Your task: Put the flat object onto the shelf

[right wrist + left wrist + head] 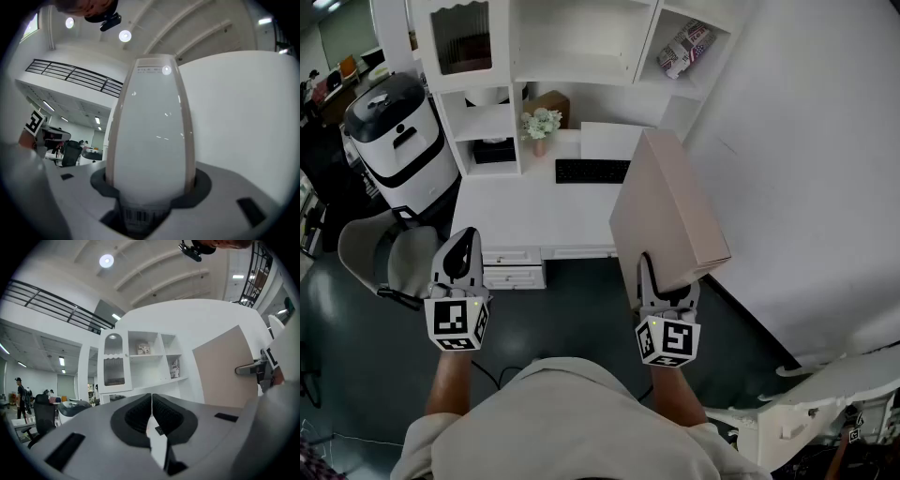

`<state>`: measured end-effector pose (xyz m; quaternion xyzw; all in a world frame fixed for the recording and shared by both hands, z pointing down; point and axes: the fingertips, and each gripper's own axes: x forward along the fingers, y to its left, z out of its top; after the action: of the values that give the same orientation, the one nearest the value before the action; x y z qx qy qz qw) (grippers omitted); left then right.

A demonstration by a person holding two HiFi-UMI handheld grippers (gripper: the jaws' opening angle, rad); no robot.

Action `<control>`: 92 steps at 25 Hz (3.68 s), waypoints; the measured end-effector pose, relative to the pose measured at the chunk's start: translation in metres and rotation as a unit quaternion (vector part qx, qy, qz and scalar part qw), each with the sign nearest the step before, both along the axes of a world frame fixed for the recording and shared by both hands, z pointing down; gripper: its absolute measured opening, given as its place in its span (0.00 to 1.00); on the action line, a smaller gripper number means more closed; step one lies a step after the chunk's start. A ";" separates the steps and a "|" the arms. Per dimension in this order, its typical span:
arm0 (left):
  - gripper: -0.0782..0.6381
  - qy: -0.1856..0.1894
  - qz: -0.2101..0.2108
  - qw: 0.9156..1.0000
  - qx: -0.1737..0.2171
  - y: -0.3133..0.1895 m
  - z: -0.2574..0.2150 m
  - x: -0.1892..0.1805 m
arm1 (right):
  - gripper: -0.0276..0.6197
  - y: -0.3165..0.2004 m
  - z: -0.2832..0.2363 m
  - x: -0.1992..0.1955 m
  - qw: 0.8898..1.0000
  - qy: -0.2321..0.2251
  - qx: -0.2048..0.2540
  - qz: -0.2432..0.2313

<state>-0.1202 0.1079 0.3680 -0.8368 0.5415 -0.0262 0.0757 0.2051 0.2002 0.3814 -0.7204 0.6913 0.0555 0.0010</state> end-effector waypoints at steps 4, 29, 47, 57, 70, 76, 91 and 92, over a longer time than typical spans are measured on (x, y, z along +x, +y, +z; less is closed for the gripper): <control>0.12 -0.002 0.002 1.000 0.001 0.003 -0.001 0.005 | 0.45 0.002 0.002 0.003 1.000 0.000 -0.001 -0.001; 0.12 -0.004 -0.030 0.999 -0.020 -0.022 0.028 0.033 | 0.46 -0.059 0.009 0.027 0.999 -0.004 -0.005 -0.045; 0.12 0.015 0.015 1.000 -0.022 -0.205 0.028 0.006 | 0.46 -0.221 -0.004 -0.010 1.000 0.016 -0.008 -0.011; 0.12 0.020 0.048 0.998 -0.033 -0.275 0.036 -0.016 | 0.46 -0.290 -0.026 -0.037 0.999 0.050 -0.001 0.016; 0.12 0.026 0.040 0.998 -0.035 -0.320 0.039 -0.008 | 0.46 -0.353 -0.061 -0.038 0.987 0.163 0.010 0.005; 0.12 0.031 0.031 0.998 -0.035 -0.333 0.036 -0.005 | 0.46 -0.379 -0.084 -0.045 0.954 0.298 0.001 -0.004; 0.12 0.032 0.014 0.999 -0.036 -0.351 0.038 0.001 | 0.46 -0.430 -0.101 -0.065 0.846 0.532 -0.004 -0.020; 0.12 0.032 0.013 0.999 -0.036 -0.352 0.038 0.001 | 0.46 -0.434 -0.101 -0.065 0.838 0.546 -0.007 -0.020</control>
<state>-0.1190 -0.2441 0.4056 -0.8464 0.5315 -0.0176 0.0285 0.1400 -0.2337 0.2807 -0.5591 0.5945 0.4352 -0.3801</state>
